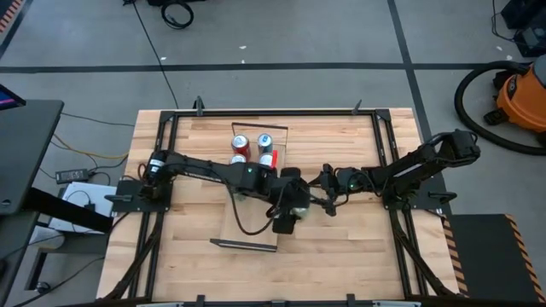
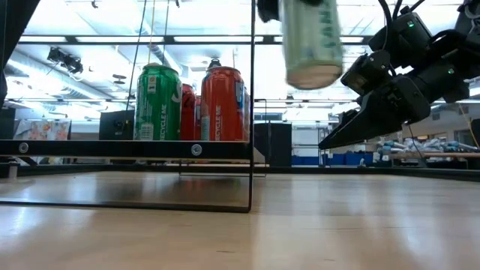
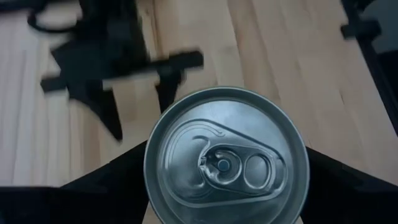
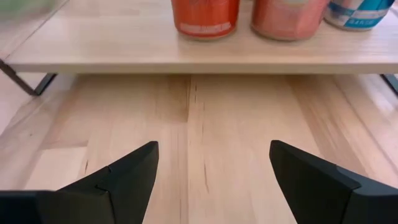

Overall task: Place canned beverage on shelf
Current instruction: Put the light green soda can on the shelf

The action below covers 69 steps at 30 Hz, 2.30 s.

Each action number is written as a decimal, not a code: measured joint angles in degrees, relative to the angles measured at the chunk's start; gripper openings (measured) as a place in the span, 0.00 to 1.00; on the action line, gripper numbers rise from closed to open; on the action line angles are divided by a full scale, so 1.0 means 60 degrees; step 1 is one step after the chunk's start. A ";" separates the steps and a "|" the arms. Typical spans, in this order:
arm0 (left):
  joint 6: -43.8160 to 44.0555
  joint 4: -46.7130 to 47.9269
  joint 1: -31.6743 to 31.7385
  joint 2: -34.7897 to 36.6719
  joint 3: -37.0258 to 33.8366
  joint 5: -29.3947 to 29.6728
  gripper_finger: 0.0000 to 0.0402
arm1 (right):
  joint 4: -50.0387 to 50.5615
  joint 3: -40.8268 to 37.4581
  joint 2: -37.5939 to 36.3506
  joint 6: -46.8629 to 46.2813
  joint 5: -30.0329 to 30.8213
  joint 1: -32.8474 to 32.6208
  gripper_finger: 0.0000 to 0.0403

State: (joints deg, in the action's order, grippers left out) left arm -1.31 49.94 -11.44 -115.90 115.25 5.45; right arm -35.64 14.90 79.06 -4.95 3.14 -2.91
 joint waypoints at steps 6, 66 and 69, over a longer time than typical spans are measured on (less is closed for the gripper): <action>0.0727 0.1745 -0.0364 -0.0017 0.0082 0.0304 0.77 | 0.0132 0.0000 0.0006 0.0002 -0.0004 -0.0023 0.79; 0.5039 -0.1050 -0.1971 0.4988 -0.7248 0.2164 0.77 | 0.0106 0.0000 0.0009 -0.0175 -0.0317 -0.0023 0.79; 0.5032 -0.0981 -0.1931 0.4988 -0.7248 0.2153 0.77 | 0.0106 0.0000 0.0009 -0.0173 -0.0317 -0.0023 0.79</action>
State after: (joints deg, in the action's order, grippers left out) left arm 28.88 44.05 -23.03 -85.97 71.77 18.37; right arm -35.00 14.90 79.11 -5.99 1.23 -3.05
